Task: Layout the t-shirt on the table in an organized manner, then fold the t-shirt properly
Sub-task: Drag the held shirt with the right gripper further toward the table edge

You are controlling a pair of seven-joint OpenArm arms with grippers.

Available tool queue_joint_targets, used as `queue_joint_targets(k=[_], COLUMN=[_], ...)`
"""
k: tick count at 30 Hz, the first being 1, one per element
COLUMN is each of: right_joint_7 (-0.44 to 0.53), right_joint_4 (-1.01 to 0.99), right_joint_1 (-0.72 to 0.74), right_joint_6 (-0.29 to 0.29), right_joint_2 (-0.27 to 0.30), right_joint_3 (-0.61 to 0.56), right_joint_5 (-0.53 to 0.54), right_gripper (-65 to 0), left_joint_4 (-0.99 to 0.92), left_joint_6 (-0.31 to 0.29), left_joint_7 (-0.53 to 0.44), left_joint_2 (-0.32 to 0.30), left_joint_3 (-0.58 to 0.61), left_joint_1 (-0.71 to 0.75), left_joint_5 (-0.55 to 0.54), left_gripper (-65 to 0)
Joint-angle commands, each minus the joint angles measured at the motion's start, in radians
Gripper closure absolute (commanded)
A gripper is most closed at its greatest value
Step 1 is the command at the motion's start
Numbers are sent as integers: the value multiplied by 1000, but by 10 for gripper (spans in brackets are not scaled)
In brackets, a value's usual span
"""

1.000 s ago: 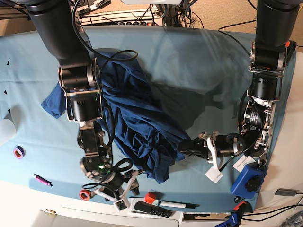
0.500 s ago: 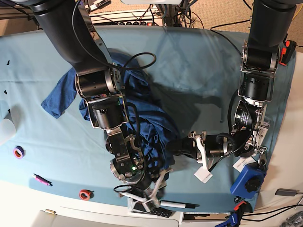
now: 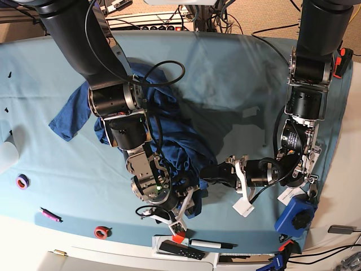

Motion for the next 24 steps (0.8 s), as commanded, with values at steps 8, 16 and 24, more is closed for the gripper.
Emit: queue_joint_targets(k=[8, 16, 24], right_joint_7=[71, 86, -35], right_joint_4=[19, 55, 266], right_joint_1=[41, 74, 73], right_joint_6=[-22, -141, -161], right_joint_2=[-5, -5, -6], right_joint_3=[1, 1, 1], right_joint_5=[-61, -150, 9], right_gripper=[0, 0, 0], left_joint_4=[15, 15, 15], left_joint_6=[-6, -6, -6], left_joint_7=[-18, -18, -18], left_joint_2=[-5, -5, -5], left_joint_3=[-6, -6, -6], left_joint_1=[-36, -35, -35], left_joint_5=[-29, -29, -29], left_gripper=[0, 0, 0])
